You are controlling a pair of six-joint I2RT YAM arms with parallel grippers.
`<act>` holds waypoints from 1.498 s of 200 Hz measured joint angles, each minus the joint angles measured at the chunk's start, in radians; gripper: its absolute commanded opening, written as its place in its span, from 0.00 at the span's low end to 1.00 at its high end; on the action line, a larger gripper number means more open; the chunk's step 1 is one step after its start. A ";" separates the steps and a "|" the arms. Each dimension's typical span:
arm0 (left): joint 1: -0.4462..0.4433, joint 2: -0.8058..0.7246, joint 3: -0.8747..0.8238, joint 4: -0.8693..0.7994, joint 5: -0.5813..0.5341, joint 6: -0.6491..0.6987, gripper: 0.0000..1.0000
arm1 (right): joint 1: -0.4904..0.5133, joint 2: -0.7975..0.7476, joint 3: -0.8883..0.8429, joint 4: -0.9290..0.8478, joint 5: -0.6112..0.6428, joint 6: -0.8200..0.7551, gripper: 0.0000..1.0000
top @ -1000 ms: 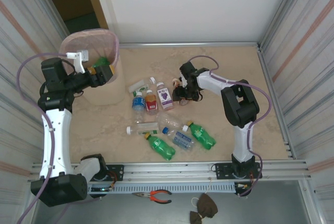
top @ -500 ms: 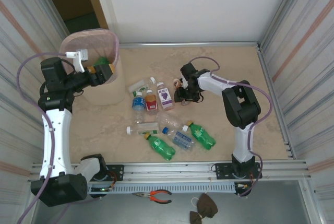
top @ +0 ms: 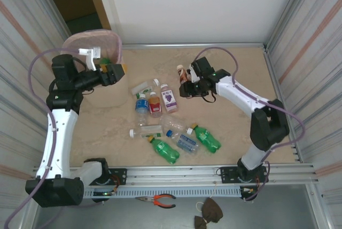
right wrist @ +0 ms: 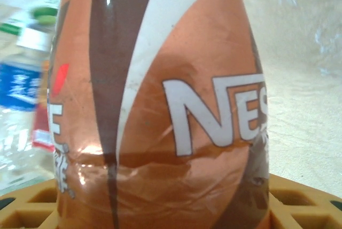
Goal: Put the plastic bottles in the bin
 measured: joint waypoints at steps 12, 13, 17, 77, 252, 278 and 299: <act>-0.037 0.009 0.009 0.019 -0.009 -0.006 0.87 | 0.020 -0.063 -0.014 0.021 0.003 -0.013 0.56; -0.039 0.010 0.010 0.021 -0.009 -0.007 0.87 | 0.022 -0.069 -0.016 0.024 0.003 -0.013 0.56; -0.051 0.013 0.013 0.028 -0.012 -0.010 0.87 | 0.027 -0.088 -0.019 0.032 0.003 -0.019 0.55; -0.285 0.025 0.033 0.188 -0.074 -0.036 0.88 | 0.083 -0.409 -0.187 0.288 -0.030 -0.101 0.50; -0.729 0.152 0.171 0.359 -0.095 0.154 0.75 | 0.302 -0.666 -0.224 0.593 -0.129 -0.238 0.50; -0.749 0.152 0.174 0.372 -0.077 0.168 0.70 | 0.316 -0.684 -0.224 0.593 -0.127 -0.241 0.50; -0.752 0.152 0.174 0.378 -0.068 0.168 0.65 | 0.320 -0.685 -0.224 0.594 -0.121 -0.241 0.51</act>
